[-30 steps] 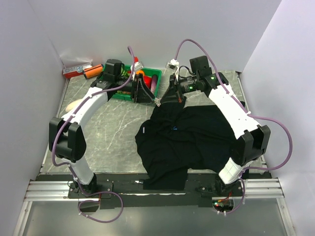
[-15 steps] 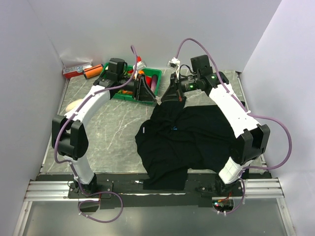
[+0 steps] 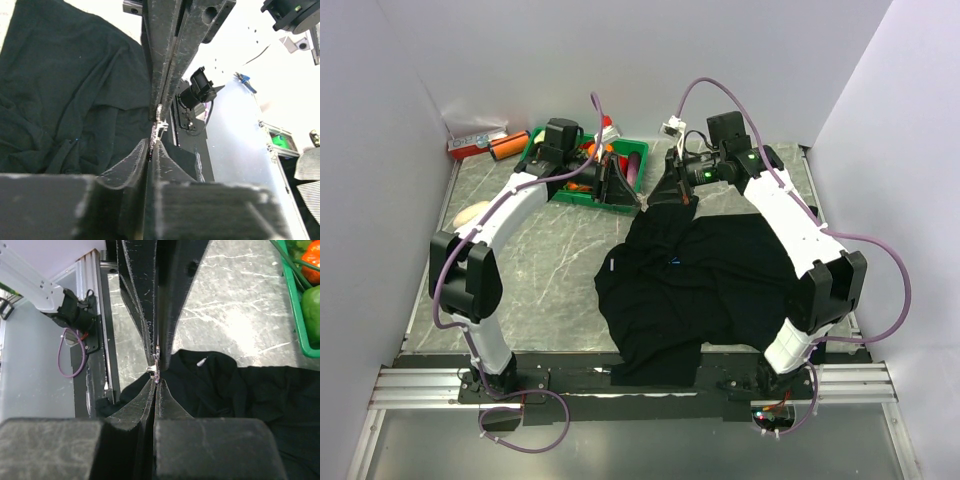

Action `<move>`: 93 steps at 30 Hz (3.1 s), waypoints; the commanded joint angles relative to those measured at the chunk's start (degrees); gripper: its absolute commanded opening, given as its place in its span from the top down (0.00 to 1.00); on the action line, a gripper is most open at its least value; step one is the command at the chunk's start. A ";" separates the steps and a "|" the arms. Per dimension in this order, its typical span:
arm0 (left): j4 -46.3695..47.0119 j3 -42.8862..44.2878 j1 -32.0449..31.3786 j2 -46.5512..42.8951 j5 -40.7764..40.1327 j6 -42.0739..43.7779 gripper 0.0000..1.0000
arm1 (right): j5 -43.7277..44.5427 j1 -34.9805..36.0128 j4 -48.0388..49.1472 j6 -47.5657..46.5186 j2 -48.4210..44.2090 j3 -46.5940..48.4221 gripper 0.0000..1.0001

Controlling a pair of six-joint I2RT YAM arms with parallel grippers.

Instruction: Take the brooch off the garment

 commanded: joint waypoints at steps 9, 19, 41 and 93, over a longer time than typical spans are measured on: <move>-5.88 3.59 0.38 1.91 -5.82 5.44 0.99 | 3.33 -4.08 3.58 3.62 -2.13 1.70 0.15; -32.02 10.20 3.01 7.47 -31.71 25.33 0.99 | 18.61 -16.49 -2.57 -10.47 -10.38 -16.19 0.00; -28.43 -35.40 25.60 -36.64 -96.78 38.52 0.99 | 26.20 -20.27 -7.92 -6.58 9.54 -13.43 0.00; -8.73 -58.90 28.68 -34.21 -107.35 38.95 0.99 | 38.50 1.70 -17.07 -9.12 0.41 -5.51 0.00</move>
